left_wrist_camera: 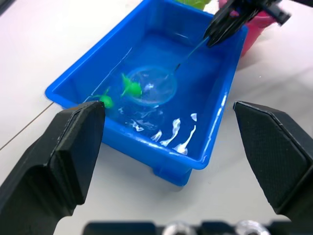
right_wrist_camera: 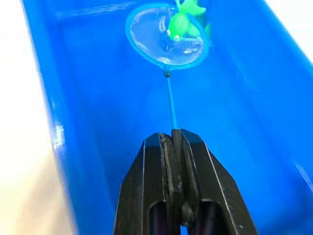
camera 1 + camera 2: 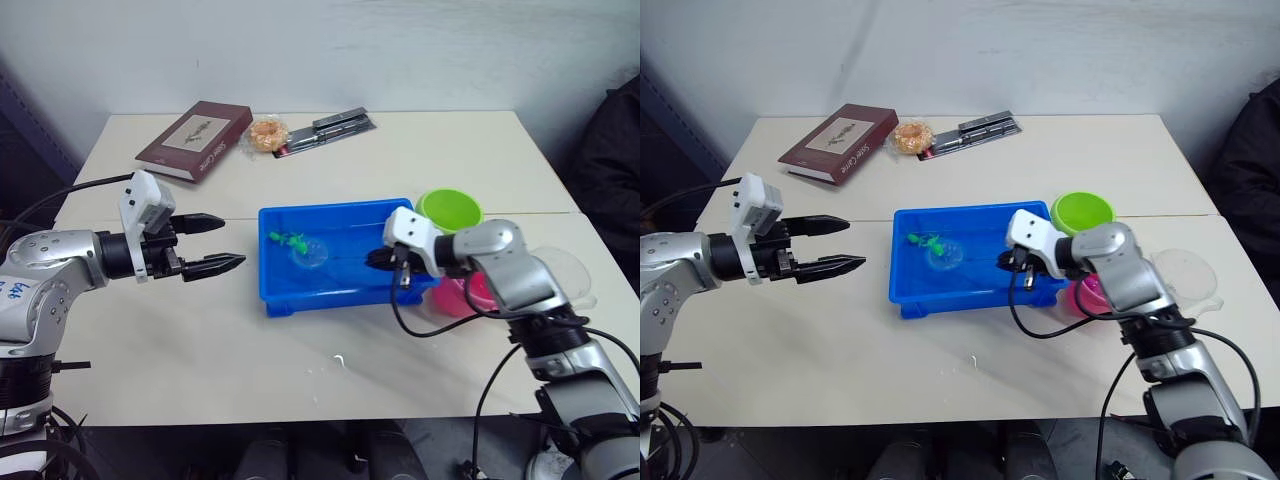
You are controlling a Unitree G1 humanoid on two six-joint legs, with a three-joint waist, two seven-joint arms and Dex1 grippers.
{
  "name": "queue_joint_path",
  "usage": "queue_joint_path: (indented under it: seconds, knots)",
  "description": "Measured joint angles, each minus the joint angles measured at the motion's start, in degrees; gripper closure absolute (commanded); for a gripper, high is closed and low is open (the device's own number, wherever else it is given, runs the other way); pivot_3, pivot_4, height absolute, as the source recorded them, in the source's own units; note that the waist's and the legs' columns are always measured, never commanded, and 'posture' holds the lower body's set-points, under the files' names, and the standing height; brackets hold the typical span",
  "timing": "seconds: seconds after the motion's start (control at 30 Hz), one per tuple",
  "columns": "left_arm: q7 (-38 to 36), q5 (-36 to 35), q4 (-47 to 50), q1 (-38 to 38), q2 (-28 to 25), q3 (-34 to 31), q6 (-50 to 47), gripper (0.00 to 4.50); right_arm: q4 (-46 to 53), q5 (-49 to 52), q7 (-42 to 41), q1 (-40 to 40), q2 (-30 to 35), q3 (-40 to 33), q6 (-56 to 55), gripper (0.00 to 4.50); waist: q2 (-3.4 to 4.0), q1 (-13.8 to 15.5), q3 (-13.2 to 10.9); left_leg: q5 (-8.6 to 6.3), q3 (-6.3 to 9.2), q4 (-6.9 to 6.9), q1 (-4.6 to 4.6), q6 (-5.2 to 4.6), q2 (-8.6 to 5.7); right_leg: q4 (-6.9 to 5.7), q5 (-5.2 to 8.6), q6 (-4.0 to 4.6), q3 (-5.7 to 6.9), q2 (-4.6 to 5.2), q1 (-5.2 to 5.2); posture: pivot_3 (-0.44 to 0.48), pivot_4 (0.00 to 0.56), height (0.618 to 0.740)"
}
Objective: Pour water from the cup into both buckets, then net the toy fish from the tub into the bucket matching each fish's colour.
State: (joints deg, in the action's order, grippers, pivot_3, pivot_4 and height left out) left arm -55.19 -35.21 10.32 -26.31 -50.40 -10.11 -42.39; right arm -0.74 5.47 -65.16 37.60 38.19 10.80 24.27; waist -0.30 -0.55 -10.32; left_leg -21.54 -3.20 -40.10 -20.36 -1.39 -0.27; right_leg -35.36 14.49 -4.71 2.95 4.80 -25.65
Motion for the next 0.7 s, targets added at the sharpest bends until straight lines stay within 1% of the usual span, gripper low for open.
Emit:
queue_joint_path:
  seconds: [0.03, 0.13, 0.17, 0.2, 0.27, 0.4, 0.47, 0.57, 0.63, 0.7]
  knots:
    - [-0.2, 0.0, -0.1, -0.4, 0.4, 0.5, 0.1, 0.01, 1.8, 0.9, -0.3, -0.8, 0.9, -1.0, 0.5, 4.5, 0.0, 0.1, 0.0, 0.0, -0.01, -0.01, 0.01, 0.0, 0.0, 0.0, 0.0, 0.0, -0.01, -0.01, 0.0, 0.0, 0.15, 0.74]
    - [-1.2, -0.2, -0.8, -4.2, 3.5, 3.3, 0.3, 0.01, 7.7, 3.8, -0.8, -6.6, 5.6, -6.2, 0.2, 4.5, -0.02, 0.9, 0.0, 0.0, 0.05, -0.03, 0.02, 0.0, 0.0, 0.02, 0.0, 0.0, 0.06, -0.07, 0.08, 0.0, 0.15, 0.74]
    - [-1.3, -0.2, -2.0, -6.9, 6.0, 4.8, 0.6, 0.01, 9.1, 4.9, -0.3, -9.4, 7.0, -9.8, -0.1, 4.5, -0.02, 1.4, 0.0, 0.01, 0.03, -0.05, 0.02, -0.01, -0.03, 0.02, -0.01, -0.02, 0.06, -0.11, 0.11, 0.0, 0.15, 0.74]
    - [-1.3, -0.2, -2.3, -8.2, 7.3, 5.4, 0.8, 0.01, 9.7, 5.5, 0.2, -10.4, 7.4, -11.6, 0.0, 4.5, -0.03, 1.5, 0.0, 0.01, -0.01, -0.07, 0.02, -0.02, -0.04, 0.01, -0.03, -0.05, 0.03, -0.13, 0.11, 0.0, 0.15, 0.74]
    - [-0.7, 0.4, -4.2, -13.1, 12.4, 8.3, 2.0, 0.01, 12.5, 7.2, 1.4, -13.9, 9.8, -16.8, 1.2, 4.5, -0.03, 1.9, 0.0, 0.04, -0.06, -0.07, 0.03, -0.07, -0.09, 0.0, -0.05, -0.09, 0.0, -0.23, 0.11, 0.0, 0.15, 0.74]
    - [0.2, 1.5, -7.0, -18.0, 18.0, 11.3, 3.2, 0.01, 15.6, 8.1, 2.9, -18.9, 14.5, -23.5, 2.4, 4.5, -0.05, 1.7, 0.0, 0.03, -0.24, -0.02, 0.09, -0.06, -0.01, 0.02, -0.06, -0.1, -0.08, -0.27, 0.1, 0.0, 0.15, 0.74]
    - [-0.2, 1.5, -7.4, -18.6, 19.0, 11.9, 3.7, 0.01, 15.5, 7.8, 3.8, -20.6, 15.9, -25.5, 2.4, 4.5, -0.04, 1.4, 0.0, 0.03, -0.32, 0.02, 0.18, -0.06, 0.0, -0.04, -0.06, -0.1, -0.11, -0.26, 0.1, 0.0, 0.15, 0.74]
    - [-1.8, 2.1, -8.7, -19.0, 20.0, 13.6, 4.6, 0.01, 12.7, 5.2, 5.9, -22.8, 18.8, -27.7, -0.8, 4.5, -0.04, 1.3, 0.0, 0.04, -0.39, -0.01, 0.21, -0.08, -0.01, -0.07, -0.06, -0.1, -0.11, -0.27, 0.1, 0.0, 0.15, 0.74]
    - [-2.2, 2.7, -9.2, -19.0, 20.3, 14.0, 5.0, 0.01, 10.6, 3.3, 7.8, -23.2, 19.7, -28.4, -3.2, 4.5, -0.05, 1.2, 0.0, 0.05, -0.4, -0.01, 0.22, -0.09, -0.02, -0.08, -0.06, -0.1, -0.16, -0.26, 0.1, 0.0, 0.15, 0.74]
    - [-2.6, 3.1, -9.9, -19.7, 20.4, 14.1, 5.5, 0.01, 8.0, 0.3, 9.7, -23.4, 20.7, -28.0, -8.0, 4.5, -0.04, 1.1, 0.0, 0.05, -0.39, -0.01, 0.21, -0.09, -0.02, -0.08, -0.06, -0.1, -0.19, -0.27, 0.1, 0.0, 0.15, 0.74]
